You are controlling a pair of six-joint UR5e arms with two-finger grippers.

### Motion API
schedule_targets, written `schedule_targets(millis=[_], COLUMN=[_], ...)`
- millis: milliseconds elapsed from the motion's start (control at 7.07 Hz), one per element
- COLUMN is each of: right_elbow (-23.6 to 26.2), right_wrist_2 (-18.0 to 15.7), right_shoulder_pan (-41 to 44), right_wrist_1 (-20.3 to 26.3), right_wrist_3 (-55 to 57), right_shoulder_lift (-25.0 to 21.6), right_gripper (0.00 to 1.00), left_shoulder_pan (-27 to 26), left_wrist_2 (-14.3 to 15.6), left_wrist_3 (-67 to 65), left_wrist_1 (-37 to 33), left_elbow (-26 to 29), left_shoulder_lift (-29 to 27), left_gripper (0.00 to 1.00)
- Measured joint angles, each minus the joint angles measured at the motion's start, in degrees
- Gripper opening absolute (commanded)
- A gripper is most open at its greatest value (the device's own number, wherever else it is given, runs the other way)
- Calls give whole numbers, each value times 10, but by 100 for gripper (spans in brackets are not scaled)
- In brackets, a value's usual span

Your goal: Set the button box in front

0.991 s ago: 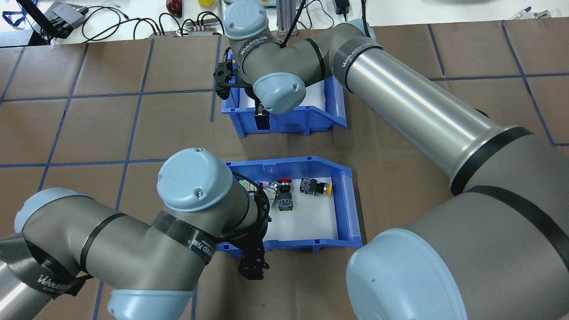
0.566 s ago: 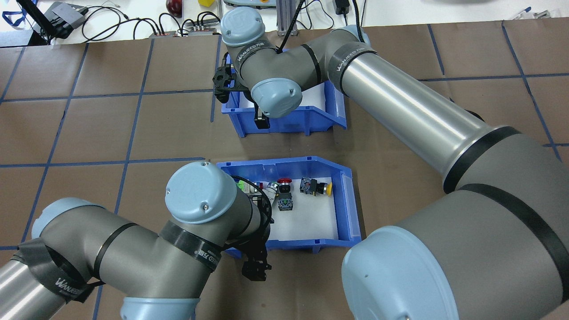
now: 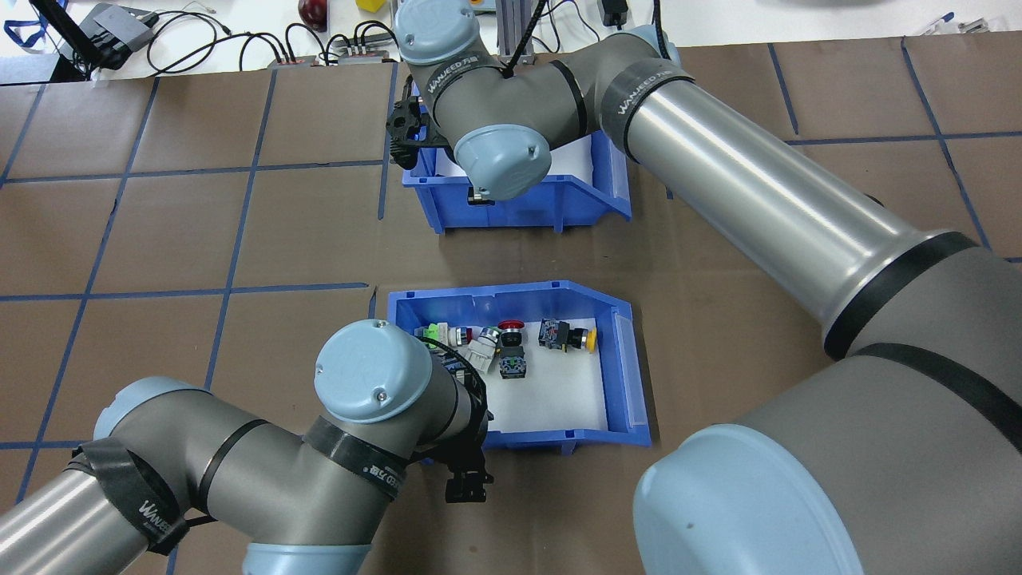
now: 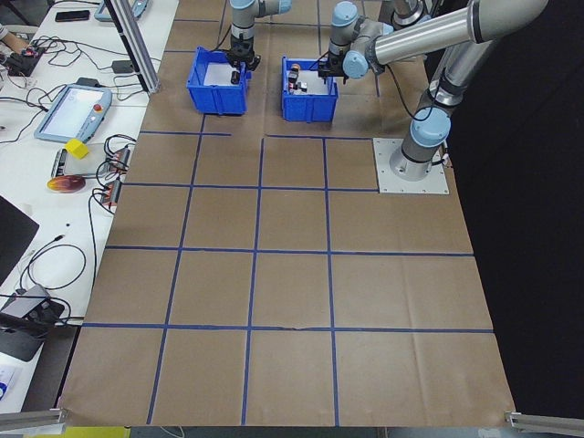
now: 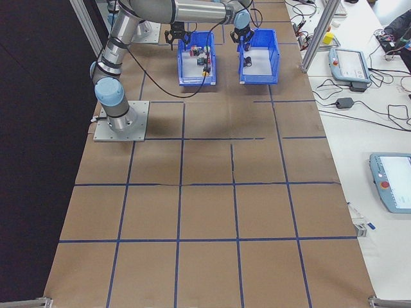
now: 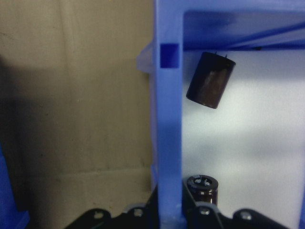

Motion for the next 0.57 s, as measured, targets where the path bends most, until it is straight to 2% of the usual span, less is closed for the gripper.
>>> schedule_targets(millis=[142, 283, 425, 566], right_elbow=[4, 8, 20, 43], right_wrist_2=[-2, -4, -5, -6], right_shoulder_pan=[-12, -31, -56, -83], right_wrist_1=[12, 24, 30, 32], right_wrist_3=[-6, -21, -49, -86], right_shoulder_lift=[-17, -31, -47, -67], right_gripper=[7, 7, 7, 8], left_shoulder_pan=[-1, -1, -1, -1], left_wrist_2=[0, -3, -13, -26], left_wrist_3=[-1, 2, 6, 10], left_wrist_1=[2, 6, 10, 11], left_elbow=[0, 1, 1, 1], left_shoulder_lift=[-5, -8, -11, -11], left_gripper=[28, 10, 0, 0])
